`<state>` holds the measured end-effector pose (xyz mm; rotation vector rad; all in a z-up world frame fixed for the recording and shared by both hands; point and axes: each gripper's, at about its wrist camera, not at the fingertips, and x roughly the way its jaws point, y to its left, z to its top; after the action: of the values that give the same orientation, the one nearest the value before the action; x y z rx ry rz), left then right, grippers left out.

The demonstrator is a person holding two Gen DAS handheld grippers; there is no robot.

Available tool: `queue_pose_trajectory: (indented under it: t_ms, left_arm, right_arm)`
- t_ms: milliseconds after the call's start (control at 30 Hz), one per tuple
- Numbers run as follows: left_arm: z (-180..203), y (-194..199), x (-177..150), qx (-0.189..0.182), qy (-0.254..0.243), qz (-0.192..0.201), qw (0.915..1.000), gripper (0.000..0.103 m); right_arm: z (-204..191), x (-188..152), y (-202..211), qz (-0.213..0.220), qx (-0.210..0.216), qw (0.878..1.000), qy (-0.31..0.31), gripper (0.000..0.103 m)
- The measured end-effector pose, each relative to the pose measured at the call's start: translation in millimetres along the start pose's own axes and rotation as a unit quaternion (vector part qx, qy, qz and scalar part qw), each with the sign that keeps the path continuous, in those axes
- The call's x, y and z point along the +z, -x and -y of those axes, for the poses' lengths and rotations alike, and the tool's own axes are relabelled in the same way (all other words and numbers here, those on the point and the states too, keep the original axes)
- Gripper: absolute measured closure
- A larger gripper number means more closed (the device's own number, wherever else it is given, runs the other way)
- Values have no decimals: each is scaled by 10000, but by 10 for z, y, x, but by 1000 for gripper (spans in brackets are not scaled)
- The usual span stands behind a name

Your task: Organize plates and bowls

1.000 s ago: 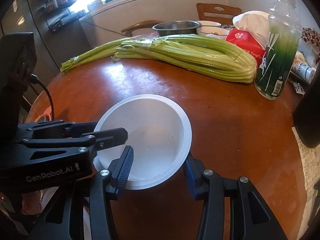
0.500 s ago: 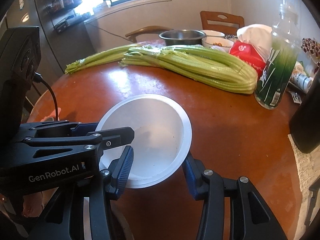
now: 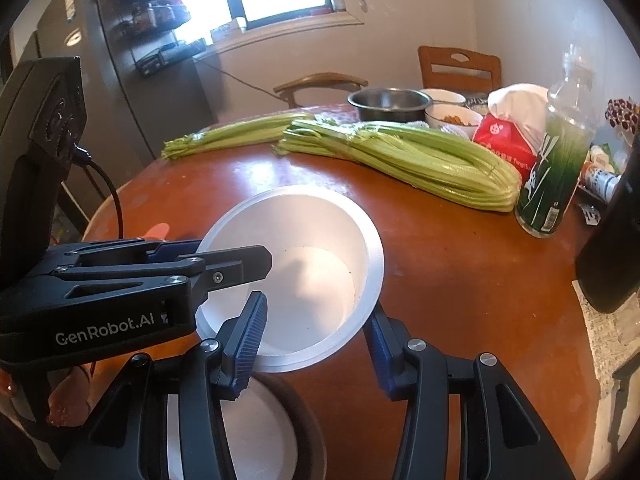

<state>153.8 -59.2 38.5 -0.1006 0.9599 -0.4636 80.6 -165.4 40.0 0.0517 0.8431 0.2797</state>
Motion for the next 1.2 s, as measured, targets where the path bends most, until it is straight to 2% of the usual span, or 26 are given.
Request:
queue_pose_trajectory:
  t_ms: [700,1200]
  left_arm:
    - [86,587,-300,88,-131,330,9993,69]
    - [147,766,-579,180,-172,349,9991,69]
  right_arm:
    - [-372,-162,516,400,-23,9987,325,53]
    - [-518,-421,716,400,62,9984,388,53]
